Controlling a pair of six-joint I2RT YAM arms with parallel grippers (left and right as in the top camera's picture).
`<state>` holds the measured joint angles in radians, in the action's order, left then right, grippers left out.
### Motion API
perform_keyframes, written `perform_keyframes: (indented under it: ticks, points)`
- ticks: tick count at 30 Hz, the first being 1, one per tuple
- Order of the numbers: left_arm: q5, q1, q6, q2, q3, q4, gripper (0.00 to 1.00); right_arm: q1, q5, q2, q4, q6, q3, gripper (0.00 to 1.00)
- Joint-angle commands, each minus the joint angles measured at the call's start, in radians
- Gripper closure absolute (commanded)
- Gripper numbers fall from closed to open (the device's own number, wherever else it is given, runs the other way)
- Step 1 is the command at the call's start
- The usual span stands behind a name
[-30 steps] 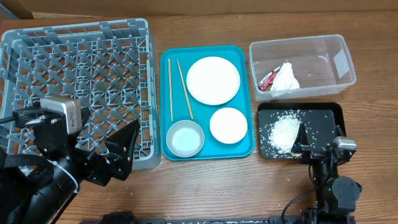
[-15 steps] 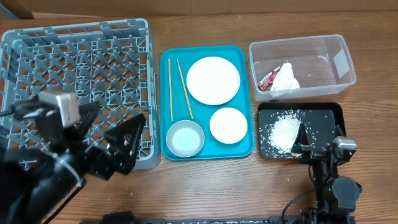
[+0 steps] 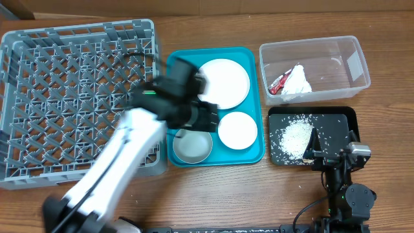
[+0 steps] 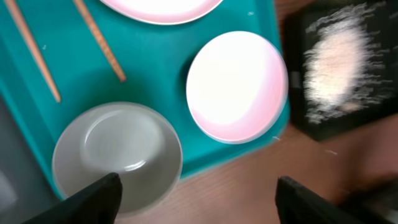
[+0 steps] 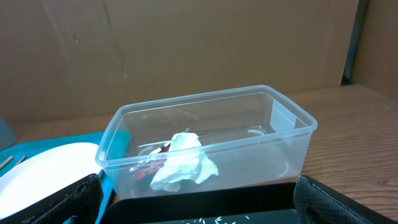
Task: Sort waste into correct bins and load items into the dishwasher
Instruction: 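Reach the left gripper to the small plate and grasp its rim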
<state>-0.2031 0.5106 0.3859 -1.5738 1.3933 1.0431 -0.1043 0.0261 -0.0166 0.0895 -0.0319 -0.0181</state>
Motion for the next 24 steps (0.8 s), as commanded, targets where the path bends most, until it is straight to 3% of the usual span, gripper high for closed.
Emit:
perform_keyframes:
  ticks: [1,5,11,14,19,24]
  points:
    - [0.246,0.080,0.042,-0.163,0.008,-0.067,0.22,-0.005,-0.001,0.007,-0.006,0.003,0.010,0.00]
    - [0.174,0.075,0.042,-0.314,0.013,-0.115,0.45,-0.005,-0.002,0.007,-0.006,0.003,0.010,0.00]
    - [0.052,0.069,-0.005,-0.404,0.015,-0.220,0.47,-0.005,-0.002,0.007,-0.006,0.003,0.010,0.00]
    - [0.053,0.072,-0.005,-0.407,0.015,-0.225,0.61,-0.005,-0.002,0.007,-0.006,0.003,0.010,0.00]
    - [0.049,0.070,-0.004,-0.406,0.052,-0.191,0.96,-0.005,-0.002,0.007,-0.006,0.003,0.010,0.00]
    - [0.153,0.065,0.023,-0.404,0.239,0.016,0.96,-0.005,-0.002,0.007,-0.006,0.003,0.010,0.00]
